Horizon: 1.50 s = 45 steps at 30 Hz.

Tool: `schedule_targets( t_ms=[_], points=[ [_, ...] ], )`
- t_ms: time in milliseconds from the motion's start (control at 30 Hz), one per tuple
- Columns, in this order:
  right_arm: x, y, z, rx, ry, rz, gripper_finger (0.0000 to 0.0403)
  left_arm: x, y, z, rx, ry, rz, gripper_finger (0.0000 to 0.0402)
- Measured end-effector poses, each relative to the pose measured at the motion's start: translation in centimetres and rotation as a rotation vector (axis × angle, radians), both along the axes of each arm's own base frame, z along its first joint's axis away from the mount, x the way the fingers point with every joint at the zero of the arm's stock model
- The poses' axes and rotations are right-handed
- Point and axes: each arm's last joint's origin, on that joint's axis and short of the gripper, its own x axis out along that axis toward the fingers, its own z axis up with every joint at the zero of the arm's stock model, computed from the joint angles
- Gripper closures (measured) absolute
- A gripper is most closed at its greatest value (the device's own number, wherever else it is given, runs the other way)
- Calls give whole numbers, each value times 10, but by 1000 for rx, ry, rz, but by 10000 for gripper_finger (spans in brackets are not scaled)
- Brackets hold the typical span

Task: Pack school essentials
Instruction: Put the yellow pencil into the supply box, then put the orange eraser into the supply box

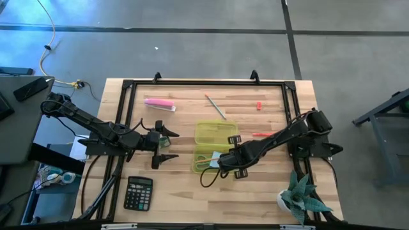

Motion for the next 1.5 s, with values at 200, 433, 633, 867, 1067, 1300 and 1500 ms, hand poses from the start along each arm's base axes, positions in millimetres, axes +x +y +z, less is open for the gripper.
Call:
schedule_targets(
  t_ms=[200, 433, 633, 867, 1067, 1300, 1500],
  points=[
    [3, 1, -11, -15, 32, 10, 375, 0, 0, 0, 0, 0, 0, 2],
    [6, 2, -14, -32, 15, 13, 374, 0, 0, 0, 0, 0, 0, 2],
    [7, 2, -14, -33, 8, 4, 346, 0, 0, 0, 0, 1, 0, 2],
    [7, 1, -13, -58, -1, 2, 287, -1, 0, -2, 7, 25, 0, 2],
    [1, -2, -7, -88, 13, -12, 269, -1, 0, -2, 8, 25, 0, 2],
    [-12, -8, 19, -118, -41, -75, 268, -1, 3, -2, 72, 21, 79, 2],
    [-28, -17, 55, -157, -173, -128, 268, 3, 22, 4, 114, -6, 185, 2]
  ],
)
